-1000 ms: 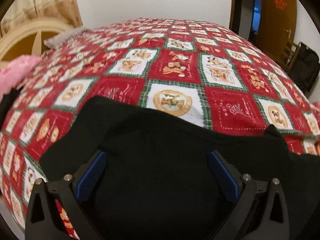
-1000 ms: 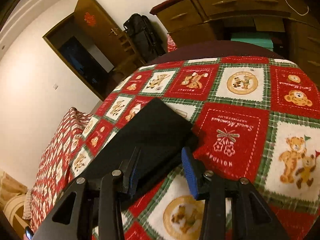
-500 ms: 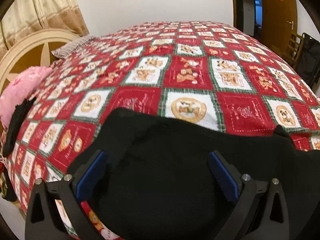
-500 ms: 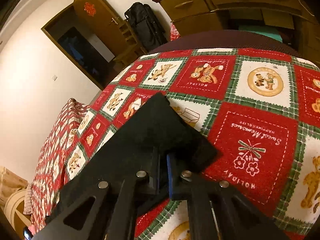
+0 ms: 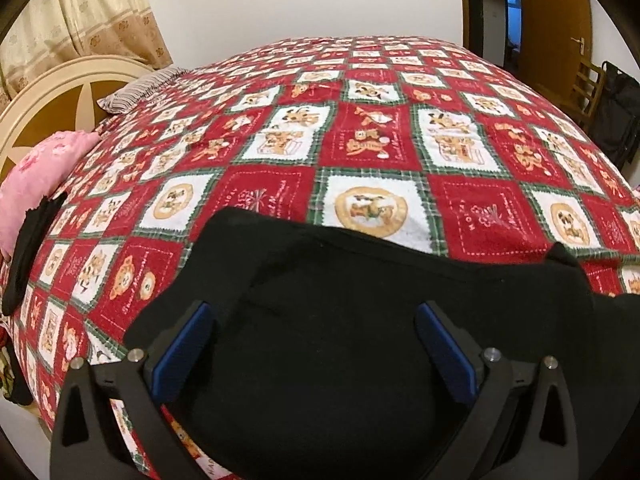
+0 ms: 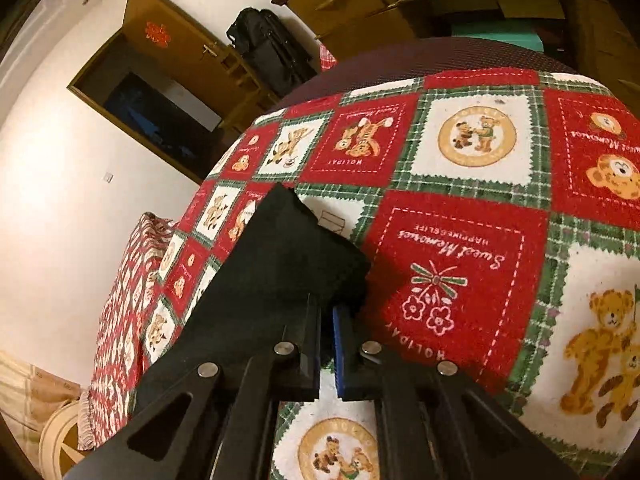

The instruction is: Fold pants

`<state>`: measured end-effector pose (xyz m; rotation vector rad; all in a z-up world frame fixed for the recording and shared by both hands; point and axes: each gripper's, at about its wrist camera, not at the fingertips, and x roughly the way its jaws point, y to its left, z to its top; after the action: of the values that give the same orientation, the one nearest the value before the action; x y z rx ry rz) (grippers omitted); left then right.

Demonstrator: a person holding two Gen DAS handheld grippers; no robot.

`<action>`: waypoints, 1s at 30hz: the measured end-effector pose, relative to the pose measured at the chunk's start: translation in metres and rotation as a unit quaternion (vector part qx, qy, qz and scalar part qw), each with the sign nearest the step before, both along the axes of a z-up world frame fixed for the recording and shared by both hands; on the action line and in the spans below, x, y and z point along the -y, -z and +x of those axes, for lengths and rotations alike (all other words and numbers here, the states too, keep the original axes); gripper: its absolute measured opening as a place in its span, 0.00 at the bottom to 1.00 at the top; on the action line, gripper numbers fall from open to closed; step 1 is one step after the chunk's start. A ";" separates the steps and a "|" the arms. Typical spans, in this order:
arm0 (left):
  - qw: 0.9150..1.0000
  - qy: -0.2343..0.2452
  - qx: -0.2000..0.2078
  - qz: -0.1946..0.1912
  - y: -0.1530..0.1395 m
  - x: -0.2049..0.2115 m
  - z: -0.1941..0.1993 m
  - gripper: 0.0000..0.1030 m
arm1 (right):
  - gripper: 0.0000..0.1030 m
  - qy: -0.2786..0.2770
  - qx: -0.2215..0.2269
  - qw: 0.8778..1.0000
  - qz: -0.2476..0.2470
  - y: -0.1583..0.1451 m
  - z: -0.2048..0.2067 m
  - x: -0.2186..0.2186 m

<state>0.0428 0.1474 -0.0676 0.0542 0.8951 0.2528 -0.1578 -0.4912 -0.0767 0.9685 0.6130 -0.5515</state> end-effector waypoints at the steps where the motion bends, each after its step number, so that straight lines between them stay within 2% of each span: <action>1: 1.000 0.001 0.000 0.003 -0.001 0.000 -0.001 1.00 | 0.09 0.016 0.006 1.000 0.003 -0.004 -0.006 0.000; 2: 1.000 0.000 0.000 0.004 -0.001 0.001 -0.001 1.00 | 0.11 0.036 0.011 0.999 -0.005 -0.009 -0.012 -0.001; 4: 1.000 0.001 0.005 0.003 -0.007 0.002 -0.003 1.00 | 0.28 0.066 0.001 0.996 -0.064 -0.028 -0.018 -0.011; 5: 1.000 0.008 0.015 0.001 -0.013 0.005 -0.006 1.00 | 0.31 0.073 -0.011 0.991 -0.110 -0.041 -0.017 -0.018; 6: 1.000 0.013 0.023 0.000 -0.017 0.007 -0.008 1.00 | 0.37 0.071 -0.011 0.988 -0.136 -0.048 -0.016 -0.022; 7: 0.999 0.026 0.037 0.002 -0.026 0.014 -0.011 1.00 | 0.43 0.053 -0.007 0.985 -0.165 -0.058 -0.009 -0.028; 10: 0.995 0.077 0.061 0.000 -0.041 0.040 -0.017 1.00 | 0.43 -0.012 -0.018 0.978 -0.206 -0.072 0.019 -0.035; 12: 0.991 0.115 0.070 -0.005 -0.047 0.059 -0.020 1.00 | 0.41 -0.067 -0.031 0.978 -0.196 -0.068 0.044 -0.032; 13: 0.987 0.140 0.075 -0.011 -0.050 0.076 -0.024 1.00 | 0.27 -0.083 -0.051 0.977 -0.190 -0.061 0.057 -0.029; 14: 0.984 0.156 0.078 -0.019 -0.050 0.088 -0.026 1.00 | 0.19 -0.094 -0.065 0.977 -0.181 -0.053 0.068 -0.026; 15: 0.982 0.170 0.076 -0.029 -0.050 0.098 -0.028 1.00 | 0.16 -0.105 -0.078 0.978 -0.164 -0.042 0.081 -0.020; 18: 0.971 0.225 0.046 -0.068 -0.042 0.137 -0.031 1.00 | 0.16 -0.112 -0.130 0.972 -0.159 -0.015 0.104 -0.009; 21: 0.961 0.262 0.028 -0.083 -0.032 0.172 -0.043 1.00 | 0.13 -0.107 -0.129 0.968 -0.186 -0.012 0.112 -0.005; 25: 0.952 0.301 0.015 -0.053 -0.015 0.202 -0.059 1.00 | 0.13 -0.099 -0.121 0.971 -0.183 -0.011 0.113 0.006; 28: 0.953 0.300 -0.013 -0.036 0.005 0.204 -0.060 1.00 | 0.14 -0.099 -0.099 0.975 -0.175 -0.012 0.109 0.013; 30: 0.955 0.291 0.000 -0.063 0.007 0.196 -0.063 1.00 | 0.15 -0.085 -0.053 0.987 -0.129 -0.018 0.090 0.020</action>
<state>-0.0207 -0.0482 -0.0747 0.1949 0.8551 -0.3542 -0.0674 -0.5110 -0.0583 0.6389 0.6941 -0.5173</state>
